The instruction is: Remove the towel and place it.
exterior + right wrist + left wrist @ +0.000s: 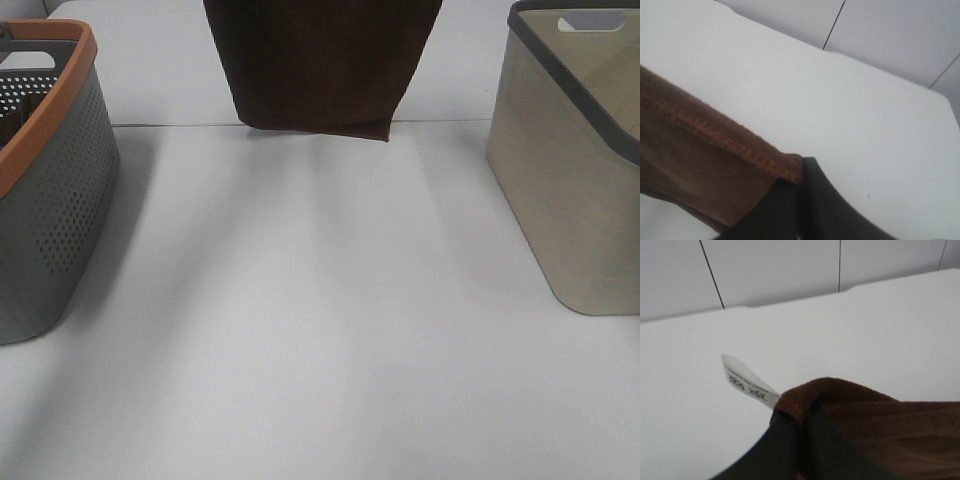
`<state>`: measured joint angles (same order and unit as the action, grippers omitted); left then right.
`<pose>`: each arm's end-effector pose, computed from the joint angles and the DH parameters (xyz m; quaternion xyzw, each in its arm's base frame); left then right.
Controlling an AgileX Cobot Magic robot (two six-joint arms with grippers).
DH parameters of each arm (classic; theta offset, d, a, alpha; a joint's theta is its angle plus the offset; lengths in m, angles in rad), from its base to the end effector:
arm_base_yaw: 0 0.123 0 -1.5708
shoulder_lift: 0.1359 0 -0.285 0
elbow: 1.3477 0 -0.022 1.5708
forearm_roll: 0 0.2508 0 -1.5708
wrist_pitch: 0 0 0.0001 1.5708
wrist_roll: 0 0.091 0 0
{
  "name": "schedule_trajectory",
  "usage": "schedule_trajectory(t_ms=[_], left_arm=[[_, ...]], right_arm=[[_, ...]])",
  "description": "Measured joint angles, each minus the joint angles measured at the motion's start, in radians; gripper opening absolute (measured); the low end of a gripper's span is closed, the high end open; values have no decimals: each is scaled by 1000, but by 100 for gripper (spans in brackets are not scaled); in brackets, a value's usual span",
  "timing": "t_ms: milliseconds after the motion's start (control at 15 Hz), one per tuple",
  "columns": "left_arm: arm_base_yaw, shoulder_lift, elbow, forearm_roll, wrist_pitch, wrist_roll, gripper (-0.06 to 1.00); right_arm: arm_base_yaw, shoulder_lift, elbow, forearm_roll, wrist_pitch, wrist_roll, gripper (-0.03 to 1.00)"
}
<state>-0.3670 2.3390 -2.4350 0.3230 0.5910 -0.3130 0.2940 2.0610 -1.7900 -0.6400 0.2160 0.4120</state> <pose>0.5188 -0.1822 0.3330 0.0846 0.8228 -0.0411 0.5605 0.4839 0.1343 0.2980 -0.1718 0.8027 -0.0307 0.5703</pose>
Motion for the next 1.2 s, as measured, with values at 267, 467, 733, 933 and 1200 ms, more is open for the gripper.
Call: schedule_trajectory(t_ms=[267, 467, 733, 933, 1200], left_arm=[[-6, 2, 0, -134, 293, -1, 1], [-3, 2, 0, -166, 466, 50, 1], [-3, 2, 0, -198, 610, 98, 1], [2, 2, 0, -295, 619, 113, 1], [6, 2, 0, -353, 620, 123, 1]], right_arm=[[1, 0, 0, 373, 232, -243, 0], [-2, 0, 0, 612, 397, -475, 0], [-3, 0, 0, 695, 564, -536, 0], [-9, 0, 0, 695, 667, -537, 0], [-10, 0, 0, 729, 757, -537, 0]])
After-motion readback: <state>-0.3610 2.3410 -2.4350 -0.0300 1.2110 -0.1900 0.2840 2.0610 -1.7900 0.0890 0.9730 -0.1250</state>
